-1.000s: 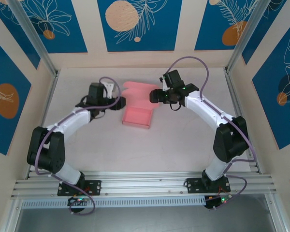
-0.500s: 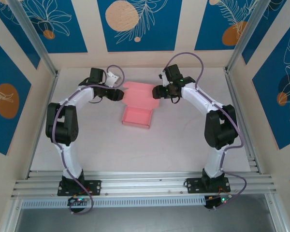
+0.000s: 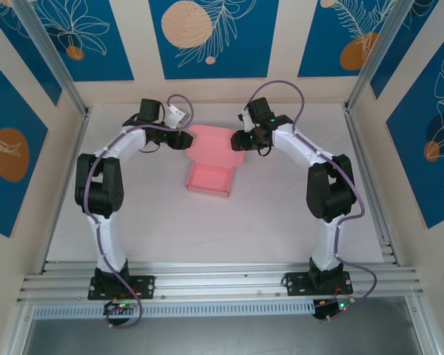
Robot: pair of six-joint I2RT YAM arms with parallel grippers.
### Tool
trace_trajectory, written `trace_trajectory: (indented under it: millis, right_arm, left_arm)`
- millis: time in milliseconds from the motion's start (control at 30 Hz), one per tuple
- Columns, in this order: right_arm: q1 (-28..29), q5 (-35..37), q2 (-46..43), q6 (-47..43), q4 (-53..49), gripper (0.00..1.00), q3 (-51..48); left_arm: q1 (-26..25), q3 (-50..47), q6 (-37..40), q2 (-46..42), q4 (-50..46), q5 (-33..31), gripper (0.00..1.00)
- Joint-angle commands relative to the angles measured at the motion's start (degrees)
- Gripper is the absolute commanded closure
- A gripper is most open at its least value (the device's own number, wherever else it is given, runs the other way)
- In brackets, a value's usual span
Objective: Fold the paper box
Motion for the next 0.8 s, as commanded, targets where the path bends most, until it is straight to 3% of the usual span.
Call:
trace_trajectory:
  millis: [0, 300, 433, 633, 767]
  right_arm:
    - [0.8, -1.2, 0.2, -0.4, -1.3, 0.50, 1.0]
    - [1.5, 1.3, -0.6, 0.6, -0.8, 0.58, -1.9]
    - [1.9, 1.9, -0.8, 0.7, -0.3, 0.63, -2.6]
    - [3.1, 4.3, -0.4, 0.8, 0.0, 0.76, -2.4]
    - [4.0, 7.3, -0.2, 0.4, 0.0, 0.79, -1.5]
  left_arm:
    - [-1.2, 2.8, 2.1, 1.7, -3.5, 2.0, 0.49]
    - [-2.9, 3.9, 3.3, 2.7, -5.6, 0.9, 0.60]
    - [-3.6, 3.7, 3.2, 2.5, -6.0, -0.3, 0.70]
    - [-4.9, 1.5, 1.3, 0.6, -4.6, -4.9, 0.84]
    - [-6.4, -1.3, -0.3, -2.0, -2.5, -9.8, 0.89]
